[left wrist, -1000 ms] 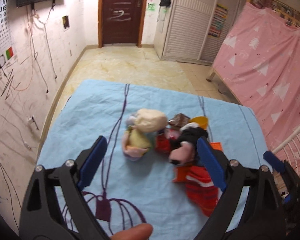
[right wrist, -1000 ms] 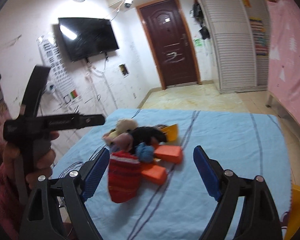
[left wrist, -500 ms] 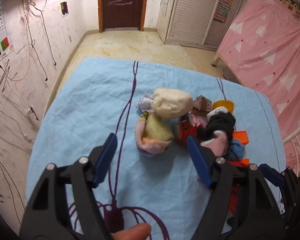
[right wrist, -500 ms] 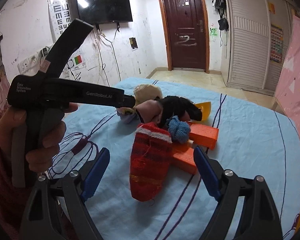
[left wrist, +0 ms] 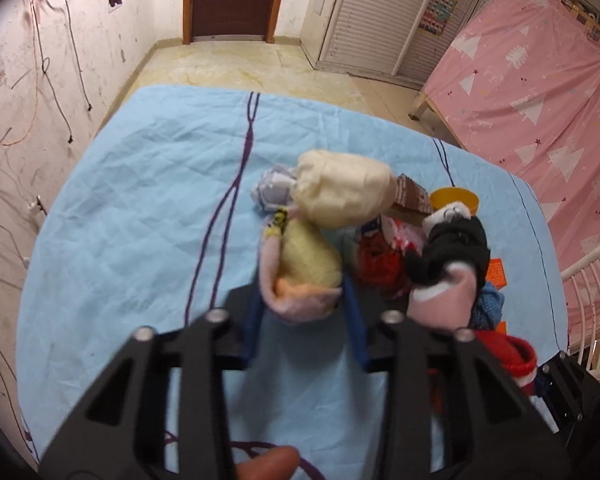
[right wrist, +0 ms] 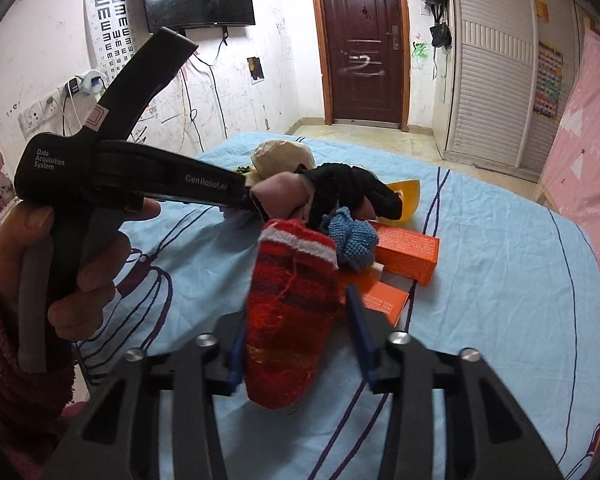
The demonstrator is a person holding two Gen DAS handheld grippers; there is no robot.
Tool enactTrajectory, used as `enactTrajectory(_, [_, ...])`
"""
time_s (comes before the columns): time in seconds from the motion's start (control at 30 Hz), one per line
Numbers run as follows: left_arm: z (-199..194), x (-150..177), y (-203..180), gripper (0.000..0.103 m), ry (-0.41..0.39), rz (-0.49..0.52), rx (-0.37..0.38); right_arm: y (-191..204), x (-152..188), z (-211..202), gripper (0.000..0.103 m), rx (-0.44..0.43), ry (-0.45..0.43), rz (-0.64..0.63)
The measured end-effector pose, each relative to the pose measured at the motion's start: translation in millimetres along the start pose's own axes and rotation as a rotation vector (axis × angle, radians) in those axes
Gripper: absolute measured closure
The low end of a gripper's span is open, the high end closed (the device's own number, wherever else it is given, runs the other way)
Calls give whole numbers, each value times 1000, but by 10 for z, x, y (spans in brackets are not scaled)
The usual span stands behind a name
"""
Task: Collect trash
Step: 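Grasp the red knitted sock with the right tool while the left tool grasps the pink plush doll, then carry the sock and doll to the yellow bin and open both tools over it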
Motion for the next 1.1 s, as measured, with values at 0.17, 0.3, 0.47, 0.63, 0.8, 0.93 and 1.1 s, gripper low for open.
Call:
enactTrajectory(0.17, [-70, 50, 21, 84, -18, -1, -8, 32, 14, 18, 98, -15, 8, -9])
enactTrajectory(0.3, [-167, 55, 37, 84, -39, -6, -7, 26, 6, -18, 98, -51, -6, 14])
enactTrajectory(0.47, [-374, 20, 38, 84, -78, -9, -10, 109, -21, -114, 98, -93, -30, 11])
enactTrajectory(0.63, [-633, -30, -45, 84, -131, 10, -6, 135, -93, -312, 98, -97, -72, 3])
enactTrajectory(0.8, [-801, -50, -259, 84, -166, 49, 14, 30, -149, -498, 98, -67, -110, 14])
enactTrajectory(0.93, [-866, -68, -487, 84, -179, 83, 30, -85, -194, -599, 98, -41, -133, 31])
enactTrajectory(1.1, [-942, -73, -807, 84, -191, 136, 65, -296, -211, -727, 98, 7, -157, 59])
Point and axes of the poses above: each gripper's, at about its wrist camera, not at the fingertips, and z roughly the way its jaws point, y to its left, x to its underside, the point moved 7 cm from there along z, roughly the way its jaws point, and after that the axes turned 2 degrees about -x, right-handed, at the moved point
